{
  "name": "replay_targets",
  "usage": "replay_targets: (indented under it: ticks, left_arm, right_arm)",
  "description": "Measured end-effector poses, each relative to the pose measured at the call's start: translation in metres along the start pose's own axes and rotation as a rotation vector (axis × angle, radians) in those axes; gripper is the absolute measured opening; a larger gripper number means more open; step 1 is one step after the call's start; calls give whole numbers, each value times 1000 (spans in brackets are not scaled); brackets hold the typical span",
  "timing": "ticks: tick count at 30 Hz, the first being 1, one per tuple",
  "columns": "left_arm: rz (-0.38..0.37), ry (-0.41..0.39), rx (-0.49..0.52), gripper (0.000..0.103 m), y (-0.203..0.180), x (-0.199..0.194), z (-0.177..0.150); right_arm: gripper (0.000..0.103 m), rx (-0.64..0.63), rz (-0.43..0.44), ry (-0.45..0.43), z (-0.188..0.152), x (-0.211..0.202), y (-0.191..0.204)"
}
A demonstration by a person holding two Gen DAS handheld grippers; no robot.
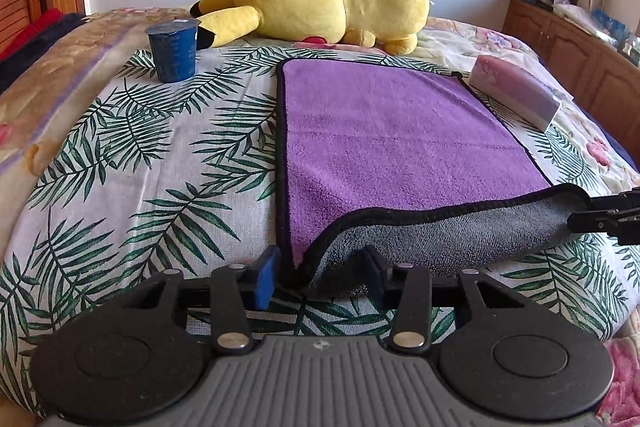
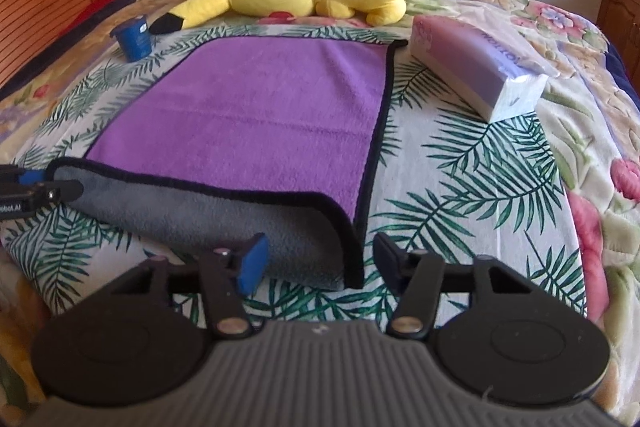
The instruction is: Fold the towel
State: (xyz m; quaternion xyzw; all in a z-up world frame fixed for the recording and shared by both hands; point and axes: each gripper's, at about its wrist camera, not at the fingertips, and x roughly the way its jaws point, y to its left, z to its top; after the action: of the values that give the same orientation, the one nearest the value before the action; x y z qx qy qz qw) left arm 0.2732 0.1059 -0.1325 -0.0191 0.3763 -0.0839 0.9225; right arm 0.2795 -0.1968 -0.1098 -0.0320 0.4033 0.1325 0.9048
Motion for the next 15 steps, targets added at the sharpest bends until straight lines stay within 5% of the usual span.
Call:
replay_targets:
  ticks: [7, 15]
  left_arm:
    - [-7, -15, 11, 5, -2, -3, 0]
    - [2, -42, 45, 2, -8, -10, 2]
  right_arm:
    - [26, -43, -30, 2, 1, -1, 2]
    - [9, -55, -17, -6, 0, -3, -3]
